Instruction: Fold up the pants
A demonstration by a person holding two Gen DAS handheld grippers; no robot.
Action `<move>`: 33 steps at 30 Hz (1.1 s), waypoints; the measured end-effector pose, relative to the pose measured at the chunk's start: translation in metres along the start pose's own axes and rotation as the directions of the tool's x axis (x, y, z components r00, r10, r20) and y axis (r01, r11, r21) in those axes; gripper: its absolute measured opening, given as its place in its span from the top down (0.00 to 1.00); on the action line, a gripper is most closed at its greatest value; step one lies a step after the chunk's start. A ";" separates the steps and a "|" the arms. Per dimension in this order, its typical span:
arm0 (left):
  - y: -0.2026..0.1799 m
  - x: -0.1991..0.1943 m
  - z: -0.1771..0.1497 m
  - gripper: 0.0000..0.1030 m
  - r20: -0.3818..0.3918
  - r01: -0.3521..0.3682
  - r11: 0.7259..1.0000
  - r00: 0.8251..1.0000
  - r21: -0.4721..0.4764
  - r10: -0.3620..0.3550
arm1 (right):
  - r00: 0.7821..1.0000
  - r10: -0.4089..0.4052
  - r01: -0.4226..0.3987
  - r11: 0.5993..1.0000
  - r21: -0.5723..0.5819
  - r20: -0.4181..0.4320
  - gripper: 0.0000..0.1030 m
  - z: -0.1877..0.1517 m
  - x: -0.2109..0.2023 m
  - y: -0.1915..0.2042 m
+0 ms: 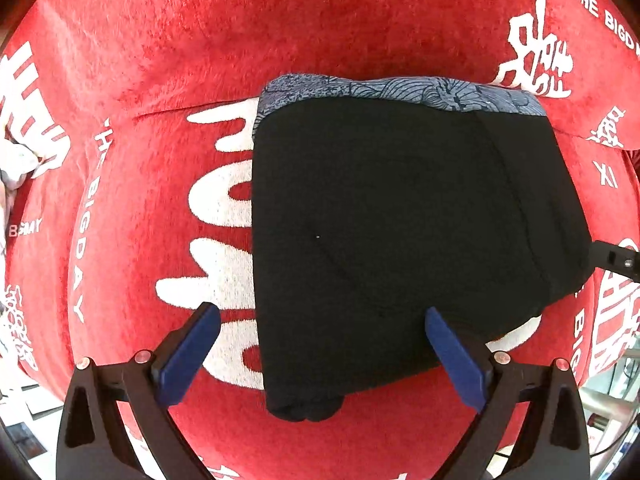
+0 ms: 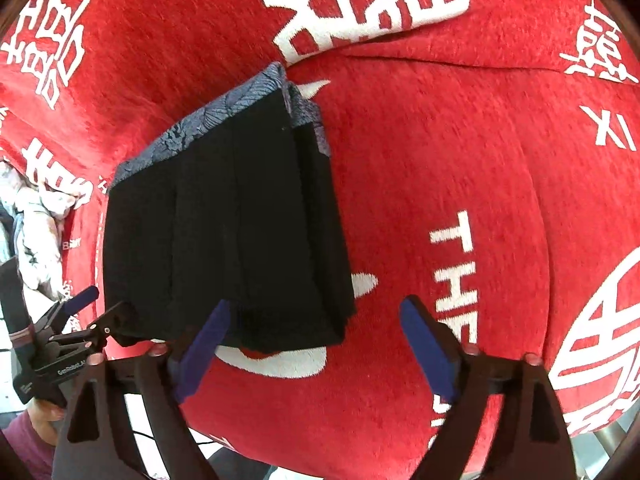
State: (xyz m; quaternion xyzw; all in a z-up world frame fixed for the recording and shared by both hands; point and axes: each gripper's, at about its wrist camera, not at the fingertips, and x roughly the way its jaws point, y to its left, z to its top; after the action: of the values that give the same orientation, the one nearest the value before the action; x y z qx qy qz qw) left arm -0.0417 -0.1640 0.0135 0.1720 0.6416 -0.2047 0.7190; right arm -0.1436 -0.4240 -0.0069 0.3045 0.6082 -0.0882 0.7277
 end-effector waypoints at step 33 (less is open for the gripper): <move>0.049 0.030 0.040 0.01 -0.073 0.182 0.976 0.979 -0.122 -0.192 | 0.983 0.142 -0.135 0.989 0.068 -0.117 0.00 0.008 0.020 -0.027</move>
State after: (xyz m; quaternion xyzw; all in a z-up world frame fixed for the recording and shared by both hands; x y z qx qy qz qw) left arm 0.0210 -0.1446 -0.0127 0.0778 0.6953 -0.2269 0.6776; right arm -0.1449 -0.4450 -0.0343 0.3723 0.6258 -0.0368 0.6844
